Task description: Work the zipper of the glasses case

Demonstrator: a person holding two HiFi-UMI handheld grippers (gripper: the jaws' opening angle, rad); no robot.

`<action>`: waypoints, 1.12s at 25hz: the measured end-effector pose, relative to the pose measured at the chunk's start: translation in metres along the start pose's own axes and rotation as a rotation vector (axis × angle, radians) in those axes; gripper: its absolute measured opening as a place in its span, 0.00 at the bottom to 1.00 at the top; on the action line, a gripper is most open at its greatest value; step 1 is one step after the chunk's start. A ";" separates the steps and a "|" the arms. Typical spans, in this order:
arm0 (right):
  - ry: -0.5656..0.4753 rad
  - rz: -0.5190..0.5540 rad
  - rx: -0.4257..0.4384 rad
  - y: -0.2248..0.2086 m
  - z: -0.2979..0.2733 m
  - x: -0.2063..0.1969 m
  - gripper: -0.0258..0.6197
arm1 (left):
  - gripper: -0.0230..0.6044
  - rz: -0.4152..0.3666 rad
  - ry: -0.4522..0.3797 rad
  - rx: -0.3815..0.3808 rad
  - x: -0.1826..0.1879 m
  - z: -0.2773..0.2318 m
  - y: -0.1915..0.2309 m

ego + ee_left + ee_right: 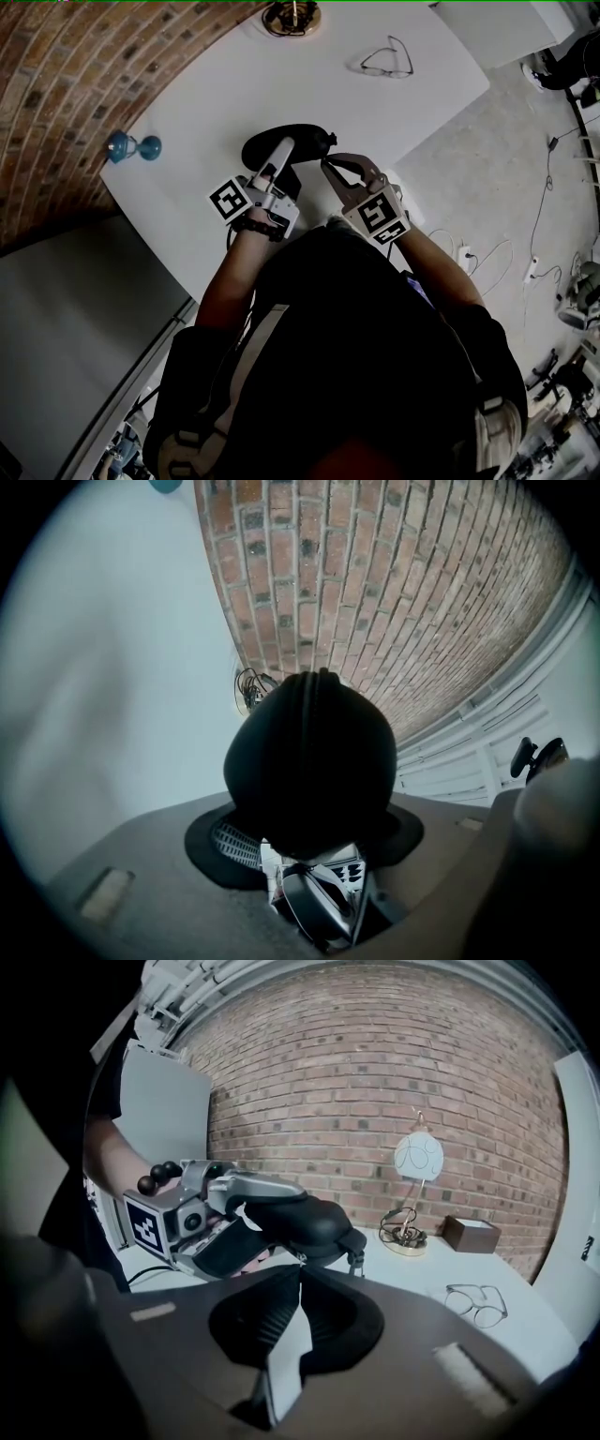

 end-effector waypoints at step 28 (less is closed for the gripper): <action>0.056 0.223 0.194 0.032 -0.002 0.004 0.05 | 0.58 -0.287 0.011 -0.008 0.012 -0.005 0.001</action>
Point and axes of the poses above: the fingertips, and each gripper's own axes: z backward along the fingers, y to its left, x out of its top, the point moved 6 cm from there along z, backward along the fingers, and after that the axes turned 7 degrees about -x, right-handed, at the moved point
